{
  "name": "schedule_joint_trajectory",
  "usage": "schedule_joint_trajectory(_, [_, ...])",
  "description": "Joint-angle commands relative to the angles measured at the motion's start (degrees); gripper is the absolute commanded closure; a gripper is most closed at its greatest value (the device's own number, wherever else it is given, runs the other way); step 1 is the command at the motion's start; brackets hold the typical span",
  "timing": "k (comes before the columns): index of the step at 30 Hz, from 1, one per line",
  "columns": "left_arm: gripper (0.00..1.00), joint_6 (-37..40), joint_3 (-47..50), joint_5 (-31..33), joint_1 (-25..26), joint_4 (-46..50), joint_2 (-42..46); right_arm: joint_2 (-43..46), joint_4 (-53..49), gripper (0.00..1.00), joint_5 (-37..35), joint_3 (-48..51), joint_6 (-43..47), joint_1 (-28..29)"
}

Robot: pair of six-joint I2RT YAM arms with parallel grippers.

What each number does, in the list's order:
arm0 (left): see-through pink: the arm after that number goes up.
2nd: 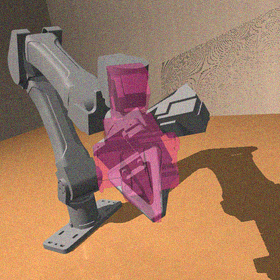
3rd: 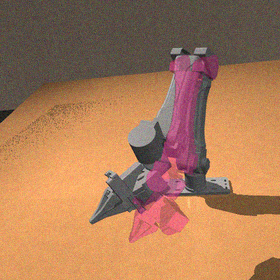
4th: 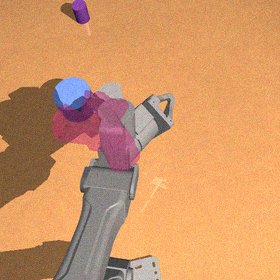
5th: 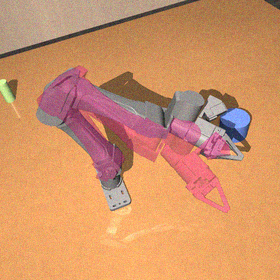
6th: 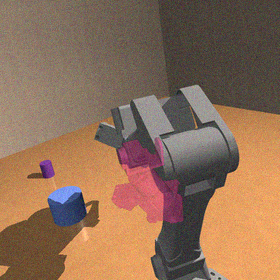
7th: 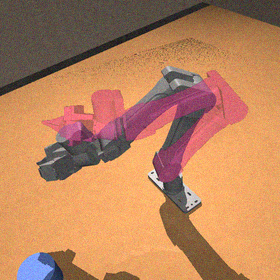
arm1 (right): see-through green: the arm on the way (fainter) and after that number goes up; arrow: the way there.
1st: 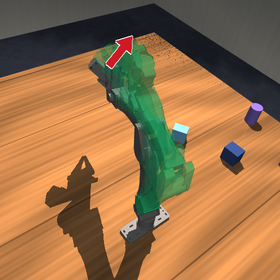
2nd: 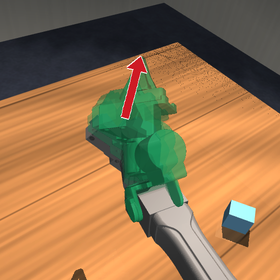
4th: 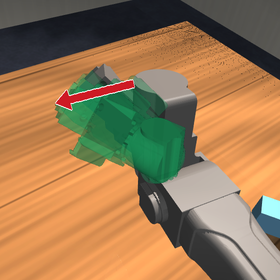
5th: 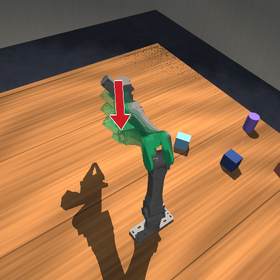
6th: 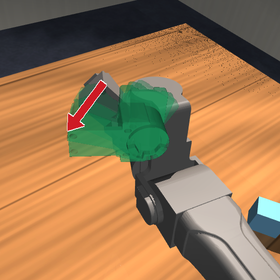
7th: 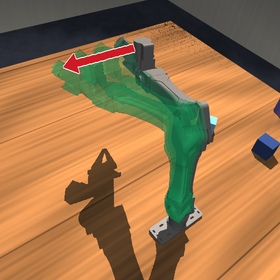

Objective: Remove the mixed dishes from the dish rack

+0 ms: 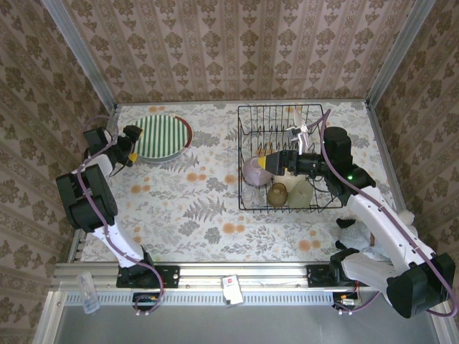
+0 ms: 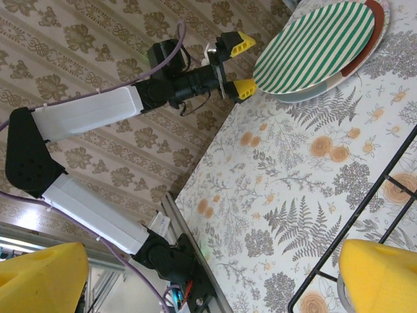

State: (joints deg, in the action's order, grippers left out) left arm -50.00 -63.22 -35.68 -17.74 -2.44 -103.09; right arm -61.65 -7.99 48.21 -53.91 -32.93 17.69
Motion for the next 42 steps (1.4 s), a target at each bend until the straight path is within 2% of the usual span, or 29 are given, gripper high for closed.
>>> schedule_joint_trajectory(1, [0.00, 6.8, -4.2, 4.1, 0.9, 12.9, 2.3, 0.6, -0.1, 0.00, -0.8, 0.6, 1.1, 0.3])
schedule_joint_trajectory(14, [0.00, 12.0, -9.5, 9.0, 1.3, 23.6, -0.6, 0.9, -0.2, 0.00, -1.0, 0.6, 1.1, 0.5])
schedule_joint_trajectory(30, [0.00, 10.8, -14.0, 11.9, 4.3, 24.1, -6.3, 2.9, -1.7, 0.00, -2.6, 0.8, 1.4, 0.7])
schedule_joint_trajectory(42, [0.00, 8.5, -17.6, 10.4, 6.6, 21.5, -10.5, 4.0, -3.1, 0.00, -3.2, 1.1, 1.9, 0.8])
